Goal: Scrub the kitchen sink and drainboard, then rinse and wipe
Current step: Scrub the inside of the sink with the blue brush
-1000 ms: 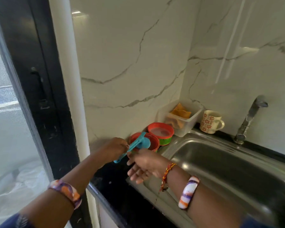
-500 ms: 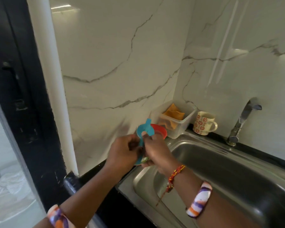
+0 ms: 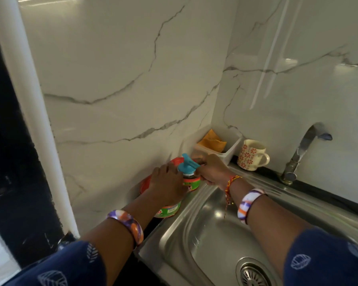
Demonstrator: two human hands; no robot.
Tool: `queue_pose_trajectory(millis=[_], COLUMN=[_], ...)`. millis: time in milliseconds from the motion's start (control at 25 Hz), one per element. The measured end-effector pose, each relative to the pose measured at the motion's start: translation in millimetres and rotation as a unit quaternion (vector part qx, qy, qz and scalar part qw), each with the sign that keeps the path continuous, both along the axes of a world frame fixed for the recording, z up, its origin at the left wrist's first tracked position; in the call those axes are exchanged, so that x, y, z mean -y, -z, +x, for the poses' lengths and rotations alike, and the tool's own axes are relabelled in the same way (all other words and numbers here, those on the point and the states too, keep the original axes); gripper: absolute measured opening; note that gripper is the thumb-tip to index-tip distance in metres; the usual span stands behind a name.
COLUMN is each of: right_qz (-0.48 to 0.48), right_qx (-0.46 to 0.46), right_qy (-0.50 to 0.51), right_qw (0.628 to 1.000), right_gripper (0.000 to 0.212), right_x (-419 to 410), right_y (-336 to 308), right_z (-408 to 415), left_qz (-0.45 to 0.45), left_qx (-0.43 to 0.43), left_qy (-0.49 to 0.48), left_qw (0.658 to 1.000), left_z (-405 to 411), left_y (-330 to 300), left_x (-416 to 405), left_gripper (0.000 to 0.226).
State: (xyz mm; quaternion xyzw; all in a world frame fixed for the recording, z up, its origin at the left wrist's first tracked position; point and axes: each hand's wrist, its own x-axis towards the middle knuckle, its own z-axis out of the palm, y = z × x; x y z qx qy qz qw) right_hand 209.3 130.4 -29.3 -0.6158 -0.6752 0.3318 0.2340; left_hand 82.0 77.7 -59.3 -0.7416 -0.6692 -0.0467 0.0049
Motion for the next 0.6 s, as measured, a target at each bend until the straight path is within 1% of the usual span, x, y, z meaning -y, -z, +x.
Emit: queue_pose_trajectory(millis=[80,160,240,280,360,400,520,600], right_qz=[0.055,0.101,0.127,0.132,0.141,0.143,0.135,0.146], right_qx=[0.037,0.072,0.110,0.135,0.183,0.182,0.126,0.134], right_qy=[-0.005,-0.037,-0.059,-0.050,-0.022,-0.022,-0.055,-0.067], right_qw=[0.998,0.992,0.984,0.981,0.973,0.973,0.981,0.978], right_gripper=[0.029,0.028,0.030,0.031,0.034,0.036,0.035,0.036], right_x=[-5.3,-5.2,-2.6,-3.2,-10.1,-13.8,-15.7,-9.2], right_y=[6.7,12.2,15.9,17.1,19.8,21.6,27.0,26.4], right_z=[-3.0,-2.4,2.4,5.1,5.4,1.9,-11.9,-7.9], left_qz=[-0.007,-0.013,-0.011,-0.013,-0.003,0.010,0.020,0.013], left_qx=[-0.034,-0.069,-0.091,-0.092,-0.085,-0.083,-0.117,-0.146], left_qy=[0.008,0.020,0.035,0.038,0.044,0.046,0.049,0.056], left_qw=[0.999,0.997,0.995,0.995,0.995,0.995,0.992,0.988], left_z=[-2.0,-5.6,-8.4,-8.4,-6.0,-3.5,2.8,5.3], left_y=[5.6,9.8,8.5,6.9,3.1,1.6,-0.1,-3.2], left_x=[-4.9,-6.8,-7.0,-7.0,-7.7,-7.0,-2.6,-2.2], left_gripper=[0.059,0.057,0.067,0.071,0.061,0.057,0.052,0.046])
